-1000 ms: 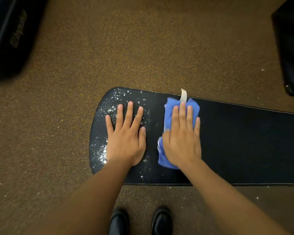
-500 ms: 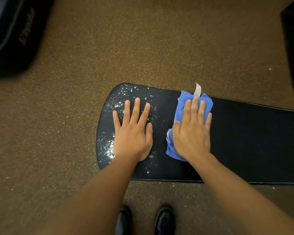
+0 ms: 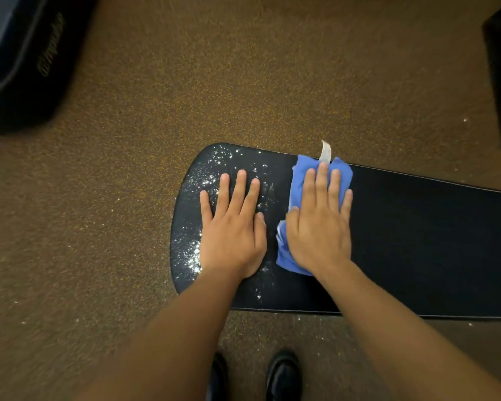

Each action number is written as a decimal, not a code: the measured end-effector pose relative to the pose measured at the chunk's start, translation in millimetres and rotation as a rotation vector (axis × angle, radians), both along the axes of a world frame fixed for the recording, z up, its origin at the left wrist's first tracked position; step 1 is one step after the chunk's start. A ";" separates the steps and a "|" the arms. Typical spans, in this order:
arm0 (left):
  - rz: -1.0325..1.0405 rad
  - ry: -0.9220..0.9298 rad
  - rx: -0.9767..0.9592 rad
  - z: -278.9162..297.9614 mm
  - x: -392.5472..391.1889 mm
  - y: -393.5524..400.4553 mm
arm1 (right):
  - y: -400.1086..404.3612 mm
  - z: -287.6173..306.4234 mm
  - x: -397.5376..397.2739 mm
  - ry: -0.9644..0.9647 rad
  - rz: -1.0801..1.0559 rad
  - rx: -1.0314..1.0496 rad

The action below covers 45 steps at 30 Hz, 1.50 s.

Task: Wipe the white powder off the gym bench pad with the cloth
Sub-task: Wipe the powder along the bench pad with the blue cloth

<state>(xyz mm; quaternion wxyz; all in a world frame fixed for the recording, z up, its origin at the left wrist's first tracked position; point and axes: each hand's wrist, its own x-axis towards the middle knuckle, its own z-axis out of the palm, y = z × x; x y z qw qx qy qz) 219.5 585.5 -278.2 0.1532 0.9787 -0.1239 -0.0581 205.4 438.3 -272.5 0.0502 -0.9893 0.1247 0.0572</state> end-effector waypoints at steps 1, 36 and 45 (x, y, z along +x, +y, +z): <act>-0.003 0.004 0.010 -0.6 0.4 -0.6 | 5.1 -0.4 2.0 -0.002 -0.001 -0.001; -0.081 0.023 0.064 13.5 21.9 48.7 | 0.5 4.5 -11.6 0.041 0.029 0.039; -0.069 0.049 -0.046 -0.5 28.1 64.4 | 55.6 3.4 -28.0 -0.002 0.134 0.033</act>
